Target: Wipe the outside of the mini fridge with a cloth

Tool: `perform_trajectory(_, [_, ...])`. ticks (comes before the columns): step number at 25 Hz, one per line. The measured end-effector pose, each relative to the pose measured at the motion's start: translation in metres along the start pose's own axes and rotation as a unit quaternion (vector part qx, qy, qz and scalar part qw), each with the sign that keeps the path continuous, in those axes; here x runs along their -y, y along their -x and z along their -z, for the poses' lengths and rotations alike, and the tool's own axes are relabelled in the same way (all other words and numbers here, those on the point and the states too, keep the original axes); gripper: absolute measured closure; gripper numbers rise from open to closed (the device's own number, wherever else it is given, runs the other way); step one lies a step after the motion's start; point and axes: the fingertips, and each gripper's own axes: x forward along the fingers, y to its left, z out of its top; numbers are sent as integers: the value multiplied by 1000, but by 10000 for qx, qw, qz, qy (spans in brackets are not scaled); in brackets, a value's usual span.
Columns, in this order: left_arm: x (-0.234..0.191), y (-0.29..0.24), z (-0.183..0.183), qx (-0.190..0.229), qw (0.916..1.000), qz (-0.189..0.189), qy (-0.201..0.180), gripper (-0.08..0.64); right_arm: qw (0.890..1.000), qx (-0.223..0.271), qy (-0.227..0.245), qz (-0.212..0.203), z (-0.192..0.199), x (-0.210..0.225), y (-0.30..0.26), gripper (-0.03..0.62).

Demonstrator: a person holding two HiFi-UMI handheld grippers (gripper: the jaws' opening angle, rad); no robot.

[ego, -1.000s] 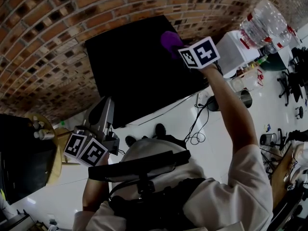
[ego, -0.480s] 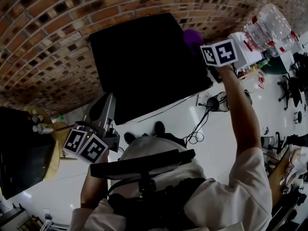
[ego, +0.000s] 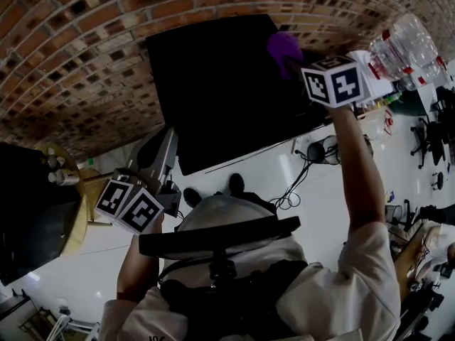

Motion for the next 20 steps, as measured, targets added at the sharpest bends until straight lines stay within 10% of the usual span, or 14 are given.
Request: perform_trajectory(20, [-42,47,-10,-33,10000,-11,43,552,9817,563,726,-1670,-66,-246,-22,457])
